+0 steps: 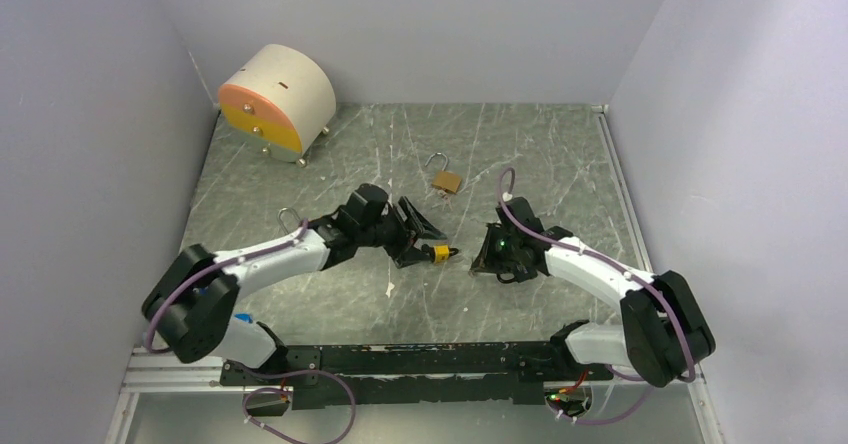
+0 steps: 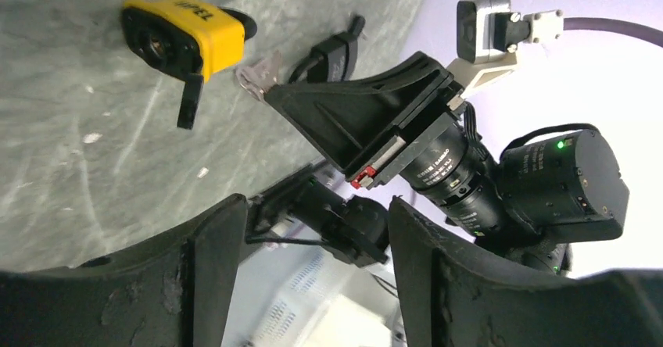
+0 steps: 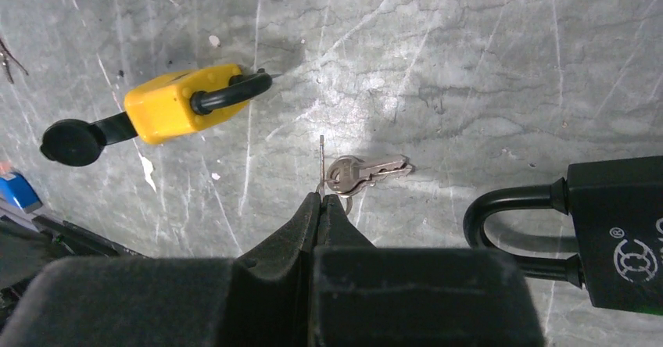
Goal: Unlock with the key
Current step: Adjust the lock at the center of the board.
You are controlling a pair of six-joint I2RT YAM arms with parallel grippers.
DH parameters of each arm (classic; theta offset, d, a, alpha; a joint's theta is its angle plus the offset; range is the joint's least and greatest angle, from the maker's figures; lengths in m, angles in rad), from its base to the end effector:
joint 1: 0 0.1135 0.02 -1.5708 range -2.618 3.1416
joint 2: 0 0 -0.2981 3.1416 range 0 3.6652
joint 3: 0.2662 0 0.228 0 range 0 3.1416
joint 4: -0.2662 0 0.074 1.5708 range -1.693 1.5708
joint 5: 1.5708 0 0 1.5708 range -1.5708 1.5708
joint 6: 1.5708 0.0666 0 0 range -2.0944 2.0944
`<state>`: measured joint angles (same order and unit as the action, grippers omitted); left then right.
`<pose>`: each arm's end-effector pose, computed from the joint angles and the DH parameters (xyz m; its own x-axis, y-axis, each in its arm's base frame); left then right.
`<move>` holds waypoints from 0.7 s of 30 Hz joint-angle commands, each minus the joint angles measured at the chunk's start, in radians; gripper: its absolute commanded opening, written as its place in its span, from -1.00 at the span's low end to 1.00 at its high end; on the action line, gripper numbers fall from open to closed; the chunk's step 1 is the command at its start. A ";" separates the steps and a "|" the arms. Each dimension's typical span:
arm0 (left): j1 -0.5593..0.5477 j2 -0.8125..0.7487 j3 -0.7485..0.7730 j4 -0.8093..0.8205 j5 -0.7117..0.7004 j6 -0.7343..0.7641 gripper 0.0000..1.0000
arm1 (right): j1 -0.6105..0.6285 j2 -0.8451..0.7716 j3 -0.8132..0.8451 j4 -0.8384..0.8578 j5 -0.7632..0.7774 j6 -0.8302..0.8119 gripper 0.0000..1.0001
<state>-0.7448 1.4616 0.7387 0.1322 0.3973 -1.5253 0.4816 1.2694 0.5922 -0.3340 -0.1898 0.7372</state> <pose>0.2065 -0.2254 0.2339 -0.8790 -0.4425 0.1775 -0.3699 0.3980 -0.8395 0.1843 0.1105 0.1889 -0.9215 0.2633 -0.2855 0.1024 0.8739 0.4752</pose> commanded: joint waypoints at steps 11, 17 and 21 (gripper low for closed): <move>-0.038 0.087 0.569 -0.793 -0.264 1.056 0.47 | -0.007 -0.196 -0.026 -0.075 0.057 -0.007 -1.00; -0.096 0.266 0.632 -0.756 -0.236 1.249 0.43 | -0.049 -0.352 -0.075 -0.145 0.046 0.017 -1.00; -0.129 0.352 0.660 -0.740 -0.265 1.297 0.45 | -0.077 -0.441 -0.091 -0.199 0.062 0.028 -1.00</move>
<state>-0.8440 1.7702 1.3434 -0.5941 0.1555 -0.3737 0.4271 0.9001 0.5110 -0.4664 -0.1558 0.7448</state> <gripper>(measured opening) 0.717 0.008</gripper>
